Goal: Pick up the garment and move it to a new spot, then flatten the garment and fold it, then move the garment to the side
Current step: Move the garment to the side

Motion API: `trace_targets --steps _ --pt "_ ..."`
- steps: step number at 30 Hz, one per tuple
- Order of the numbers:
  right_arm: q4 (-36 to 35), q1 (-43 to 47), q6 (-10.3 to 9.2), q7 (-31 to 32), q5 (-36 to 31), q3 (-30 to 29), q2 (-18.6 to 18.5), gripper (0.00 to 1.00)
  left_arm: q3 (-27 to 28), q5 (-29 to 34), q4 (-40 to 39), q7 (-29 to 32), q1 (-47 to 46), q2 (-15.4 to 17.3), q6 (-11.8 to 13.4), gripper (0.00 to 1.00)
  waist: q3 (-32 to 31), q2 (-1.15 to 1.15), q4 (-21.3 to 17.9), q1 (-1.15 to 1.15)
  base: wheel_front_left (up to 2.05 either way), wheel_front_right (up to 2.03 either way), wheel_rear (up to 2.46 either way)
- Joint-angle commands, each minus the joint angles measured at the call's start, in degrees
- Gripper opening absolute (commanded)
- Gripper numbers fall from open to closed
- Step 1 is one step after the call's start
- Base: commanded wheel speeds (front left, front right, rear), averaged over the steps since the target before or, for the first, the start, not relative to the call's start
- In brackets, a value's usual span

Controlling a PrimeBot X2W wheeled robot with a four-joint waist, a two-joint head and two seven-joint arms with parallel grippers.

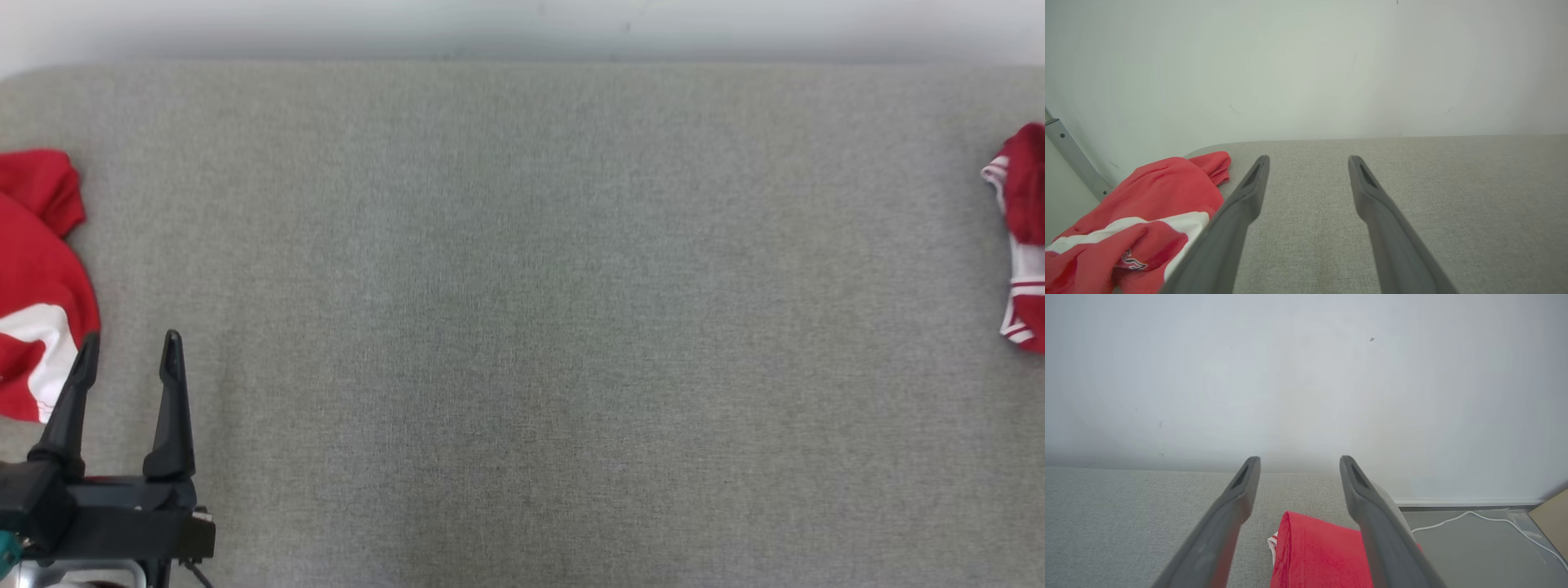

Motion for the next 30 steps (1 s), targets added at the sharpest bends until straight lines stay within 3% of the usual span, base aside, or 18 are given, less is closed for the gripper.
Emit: trace_targets --steps 1,10,19,27,30 --pt "-1.00 1.34 -0.08 -1.27 0.78 0.16 0.21 1.00 0.30 -0.79 0.28 -0.22 0.92 0.29 -0.03 1.00 -2.39 0.00 -0.60 0.00 0.00 0.00 0.00" --pt "-9.31 9.03 -0.08 -8.67 4.34 -0.88 3.32 1.00 0.01 -1.28 0.55 -0.47 3.13 -0.04 0.37 1.00 -7.21 0.00 -0.59 0.00 0.00 0.00 0.00" --pt "-15.08 18.74 -0.08 -10.53 3.54 -1.75 5.20 1.00 0.28 -1.99 0.55 -0.45 5.52 0.29 0.82 1.00 -10.87 0.00 0.48 0.00 0.00 0.00 0.00" --pt "-19.38 29.00 -0.08 -11.37 0.64 -7.23 7.98 1.00 -0.25 -2.57 0.38 0.62 8.51 0.78 0.89 1.00 -14.86 0.00 1.12 0.00 0.00 0.00 0.00" --pt "-21.24 33.11 -0.08 -10.72 -1.42 -10.40 10.60 1.00 -0.08 -2.81 0.11 1.12 9.55 1.20 1.07 1.00 -16.12 0.00 1.01 0.00 0.00 0.00 0.00"
